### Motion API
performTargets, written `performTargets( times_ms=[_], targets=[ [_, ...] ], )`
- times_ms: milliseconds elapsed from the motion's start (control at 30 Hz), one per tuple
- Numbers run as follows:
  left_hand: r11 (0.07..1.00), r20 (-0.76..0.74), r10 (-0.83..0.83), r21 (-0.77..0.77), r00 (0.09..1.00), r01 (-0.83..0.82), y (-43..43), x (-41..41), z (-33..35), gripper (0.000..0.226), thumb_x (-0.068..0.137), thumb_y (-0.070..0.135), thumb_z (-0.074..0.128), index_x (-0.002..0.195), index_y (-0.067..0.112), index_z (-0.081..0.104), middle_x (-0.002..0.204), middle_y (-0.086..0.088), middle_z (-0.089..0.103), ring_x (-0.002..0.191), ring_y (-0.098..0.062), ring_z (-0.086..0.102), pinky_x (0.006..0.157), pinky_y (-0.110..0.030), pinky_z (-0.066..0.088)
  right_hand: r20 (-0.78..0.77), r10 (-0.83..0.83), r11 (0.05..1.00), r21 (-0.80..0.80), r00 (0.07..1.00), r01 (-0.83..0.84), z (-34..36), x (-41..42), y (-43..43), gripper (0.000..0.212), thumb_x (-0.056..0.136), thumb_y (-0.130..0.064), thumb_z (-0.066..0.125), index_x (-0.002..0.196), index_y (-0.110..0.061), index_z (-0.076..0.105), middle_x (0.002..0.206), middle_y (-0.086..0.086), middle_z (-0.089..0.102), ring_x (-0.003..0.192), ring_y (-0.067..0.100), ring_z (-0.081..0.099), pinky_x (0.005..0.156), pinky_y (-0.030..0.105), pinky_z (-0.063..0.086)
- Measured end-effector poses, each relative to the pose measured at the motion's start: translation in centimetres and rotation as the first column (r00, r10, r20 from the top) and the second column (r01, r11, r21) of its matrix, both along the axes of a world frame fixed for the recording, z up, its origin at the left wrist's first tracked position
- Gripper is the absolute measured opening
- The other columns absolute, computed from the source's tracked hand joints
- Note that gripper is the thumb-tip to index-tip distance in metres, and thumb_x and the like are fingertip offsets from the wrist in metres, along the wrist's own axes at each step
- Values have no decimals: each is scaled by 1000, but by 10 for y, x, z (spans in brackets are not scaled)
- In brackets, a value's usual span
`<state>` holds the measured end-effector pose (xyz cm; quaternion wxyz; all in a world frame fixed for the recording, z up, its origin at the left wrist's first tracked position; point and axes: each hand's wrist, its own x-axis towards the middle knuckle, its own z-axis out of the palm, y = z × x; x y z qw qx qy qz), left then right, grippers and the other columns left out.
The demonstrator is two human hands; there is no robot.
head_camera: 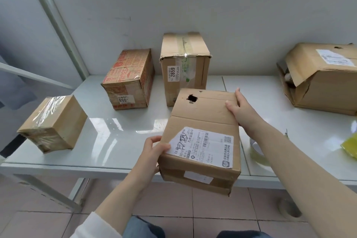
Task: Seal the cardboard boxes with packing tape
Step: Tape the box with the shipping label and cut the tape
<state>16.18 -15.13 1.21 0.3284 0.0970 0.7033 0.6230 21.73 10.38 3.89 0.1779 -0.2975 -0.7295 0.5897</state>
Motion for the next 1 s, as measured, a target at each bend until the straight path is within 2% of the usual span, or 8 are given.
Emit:
performTargets(
  times_ms=[133,267,333,400,500,633,767,1000],
  targets=[
    [997,69,-42,-66,997,47,15,-21,13,37,87,40,61,114,23,44,104,-3,64,85,-17,62,79,-34,48,141,-29,994,106,990,14,12,-15,6,65,93,-15,46,149,-19,14,154,0,21,136,21,31,109,40,34],
    [982,80,-137,-124,987,146,42,-54,26,48,88,50,57,125,29,36,115,-3,59,97,-20,64,86,-40,54,280,-104,992,97,954,80,20,-29,5,76,90,-37,54,149,-22,9,153,4,22,135,29,30,107,44,34],
    [976,100,-192,-88,976,201,51,-59,27,51,89,52,56,129,26,39,109,-3,64,90,-18,67,75,-35,57,281,-104,994,50,954,94,19,-32,4,85,87,-42,58,150,-23,3,154,4,20,137,29,28,109,42,31],
    [978,151,-190,-57,970,201,54,-50,26,41,94,46,50,129,26,41,104,-3,66,84,-18,68,70,-33,58,285,-80,994,89,955,57,17,-36,5,89,85,-45,61,150,-24,4,154,3,21,138,27,28,111,38,28],
    [987,174,-137,-59,975,149,57,-38,14,44,95,45,48,133,30,32,113,-1,62,99,-21,64,90,-47,52,328,-30,979,199,944,-37,20,-41,6,87,81,-47,65,148,-23,15,153,2,25,137,23,30,111,34,26],
    [999,152,-19,-38,988,25,72,-55,16,56,93,54,45,140,30,24,113,7,55,102,-20,58,89,-42,49,388,-92,925,375,917,-66,27,-54,-3,85,77,-61,60,145,-21,27,151,5,25,137,23,30,111,39,26],
    [998,127,-21,-64,992,30,87,-63,16,57,93,53,47,141,29,29,114,2,59,106,-27,62,98,-53,45,495,-157,872,476,854,-116,25,-61,-11,90,70,-74,53,142,-25,31,147,5,26,132,27,37,105,40,32],
    [999,121,-3,-50,993,9,91,-66,15,46,97,43,45,139,25,33,99,5,57,84,-18,60,98,-51,46,490,-164,856,501,856,-123,21,-63,-7,71,76,-68,55,133,-28,40,138,4,34,121,25,48,97,36,38]
  ],
)
